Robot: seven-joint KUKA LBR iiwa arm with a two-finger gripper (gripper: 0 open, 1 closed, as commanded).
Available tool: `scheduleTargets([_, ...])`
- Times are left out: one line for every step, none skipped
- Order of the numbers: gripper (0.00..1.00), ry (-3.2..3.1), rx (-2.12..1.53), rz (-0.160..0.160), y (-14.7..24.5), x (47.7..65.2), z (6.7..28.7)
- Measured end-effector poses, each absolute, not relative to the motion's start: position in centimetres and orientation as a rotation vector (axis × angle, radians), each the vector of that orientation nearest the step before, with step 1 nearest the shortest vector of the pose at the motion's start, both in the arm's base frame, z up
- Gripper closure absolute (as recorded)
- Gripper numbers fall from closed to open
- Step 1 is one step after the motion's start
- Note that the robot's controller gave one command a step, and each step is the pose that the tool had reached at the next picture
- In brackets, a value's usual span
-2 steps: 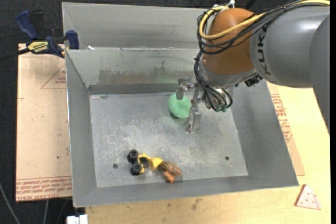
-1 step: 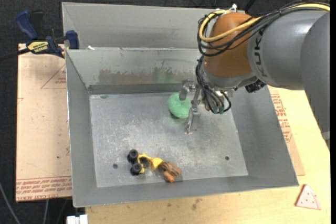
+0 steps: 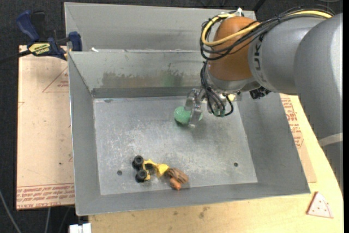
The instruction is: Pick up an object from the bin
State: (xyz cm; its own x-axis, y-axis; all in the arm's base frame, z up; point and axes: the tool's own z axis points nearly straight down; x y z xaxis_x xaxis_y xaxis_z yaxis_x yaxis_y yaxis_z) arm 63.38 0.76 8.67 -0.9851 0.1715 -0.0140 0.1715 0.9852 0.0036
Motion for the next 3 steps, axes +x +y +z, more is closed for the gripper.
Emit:
scheduleTargets([1.00,3.116,0.269,0.004,0.8,63.4,8.7])
scheduleTargets([1.00,3.129,0.240,0.001,1.2,61.5,17.4])
scheduleTargets([1.00,3.129,0.240,0.001,1.2,61.5,17.4])
